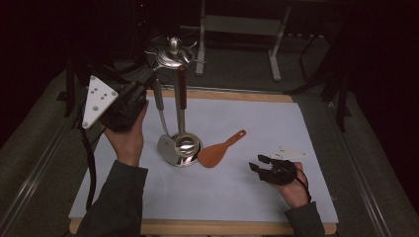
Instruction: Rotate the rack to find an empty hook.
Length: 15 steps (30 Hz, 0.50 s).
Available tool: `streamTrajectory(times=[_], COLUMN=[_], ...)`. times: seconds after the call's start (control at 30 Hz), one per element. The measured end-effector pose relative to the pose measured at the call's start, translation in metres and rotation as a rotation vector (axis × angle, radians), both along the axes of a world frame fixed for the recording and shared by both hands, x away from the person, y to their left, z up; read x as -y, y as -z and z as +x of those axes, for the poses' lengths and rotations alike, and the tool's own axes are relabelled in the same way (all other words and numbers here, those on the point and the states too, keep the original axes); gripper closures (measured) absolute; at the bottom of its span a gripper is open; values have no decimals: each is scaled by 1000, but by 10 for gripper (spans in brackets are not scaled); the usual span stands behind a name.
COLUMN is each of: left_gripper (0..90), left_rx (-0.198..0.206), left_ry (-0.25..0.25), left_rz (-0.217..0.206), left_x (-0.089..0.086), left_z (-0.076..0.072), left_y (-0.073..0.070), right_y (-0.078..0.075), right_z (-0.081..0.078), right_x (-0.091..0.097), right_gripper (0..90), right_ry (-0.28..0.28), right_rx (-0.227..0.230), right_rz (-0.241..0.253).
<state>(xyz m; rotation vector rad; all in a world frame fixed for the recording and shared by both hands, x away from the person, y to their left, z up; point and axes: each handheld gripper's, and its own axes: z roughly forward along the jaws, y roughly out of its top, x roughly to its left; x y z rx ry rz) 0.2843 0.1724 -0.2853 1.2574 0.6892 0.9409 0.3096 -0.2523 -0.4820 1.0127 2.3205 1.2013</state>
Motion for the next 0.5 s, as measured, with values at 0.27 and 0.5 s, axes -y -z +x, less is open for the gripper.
streamTrajectory(times=[0.27, 0.5], left_gripper=[900, 900], left_rx=[-7, -20], left_ry=[-28, -38], left_rz=[-5, -11], left_x=[-5, -11], left_z=[4, 9], left_y=[-1, -2], right_y=[2, 5], right_z=[0, 1], right_x=[2, 3], right_gripper=[508, 508], right_ry=[5, 7], right_rx=[-4, -13], right_rz=[-3, -7])
